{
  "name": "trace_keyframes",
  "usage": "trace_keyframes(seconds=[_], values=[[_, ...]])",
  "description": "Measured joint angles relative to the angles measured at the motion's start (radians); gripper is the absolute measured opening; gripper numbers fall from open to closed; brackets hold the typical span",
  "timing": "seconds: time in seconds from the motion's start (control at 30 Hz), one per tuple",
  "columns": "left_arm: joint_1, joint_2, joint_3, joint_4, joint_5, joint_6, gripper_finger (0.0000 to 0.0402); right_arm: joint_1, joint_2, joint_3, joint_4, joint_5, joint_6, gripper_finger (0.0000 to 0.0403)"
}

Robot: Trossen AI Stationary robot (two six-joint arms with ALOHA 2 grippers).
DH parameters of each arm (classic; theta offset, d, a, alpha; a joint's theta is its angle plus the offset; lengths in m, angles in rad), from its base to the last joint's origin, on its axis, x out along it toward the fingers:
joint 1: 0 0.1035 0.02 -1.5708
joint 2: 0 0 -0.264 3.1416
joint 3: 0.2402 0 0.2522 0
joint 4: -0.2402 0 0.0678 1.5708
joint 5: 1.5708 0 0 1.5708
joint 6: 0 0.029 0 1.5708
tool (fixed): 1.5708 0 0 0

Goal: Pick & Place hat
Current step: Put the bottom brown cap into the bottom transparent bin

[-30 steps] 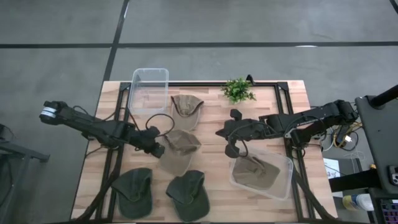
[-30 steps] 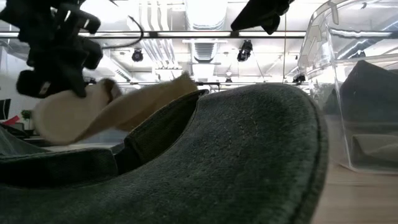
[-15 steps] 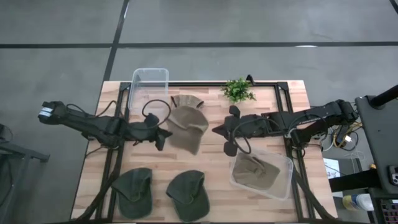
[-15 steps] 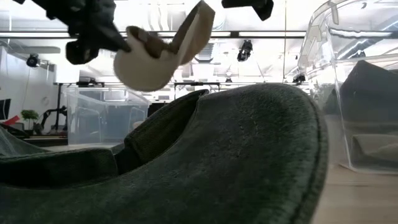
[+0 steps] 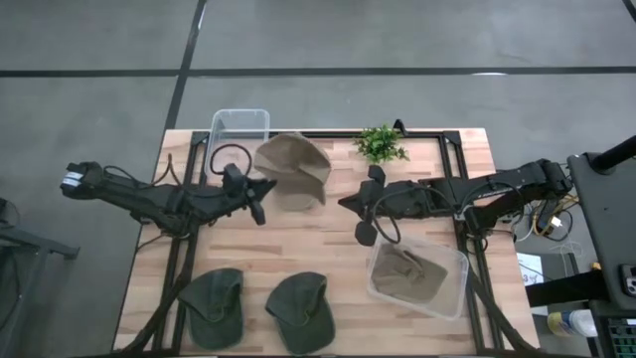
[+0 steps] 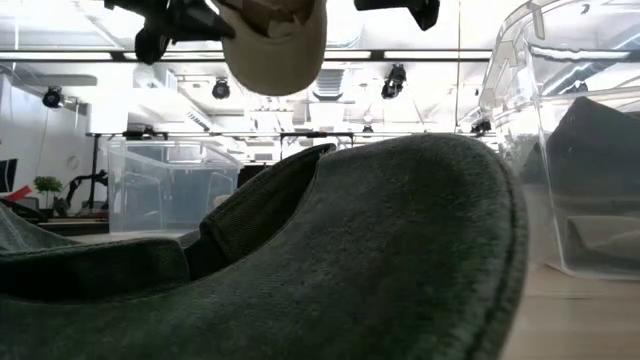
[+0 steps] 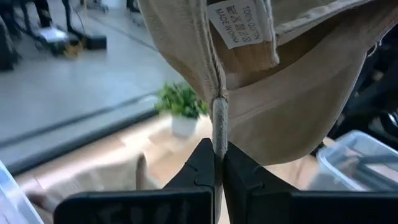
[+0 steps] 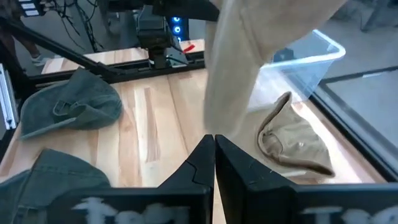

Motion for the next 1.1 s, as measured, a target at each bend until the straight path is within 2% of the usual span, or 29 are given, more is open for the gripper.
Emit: trace_keyframes(seconds=[0.23, 0.47, 0.67, 0.77, 1.1], values=[[0.002, -0.011, 0.0, 0.135, -0.031, 0.134, 0.0007, 0.011, 0.0, 0.0, 0.101, 0.029, -0.128, 0.0017], [0.006, -0.033, -0.001, 0.202, -0.106, 0.258, 0.0007, 0.014, 0.0, 0.0, 0.175, 0.043, -0.189, 0.0086], [0.007, -0.042, -0.001, 0.274, -0.121, 0.354, 0.0007, 0.014, 0.0, 0.0, 0.19, 0.183, -0.275, 0.0145], [0.008, -0.041, -0.001, 0.3, -0.125, 0.391, 0.0007, 0.013, 0.0, 0.0, 0.233, 0.24, -0.322, 0.016], [0.017, -0.041, -0.002, 0.331, -0.112, 0.409, 0.0007, 0.006, 0.035, 0.0, 0.398, 0.235, -0.436, 0.0187]])
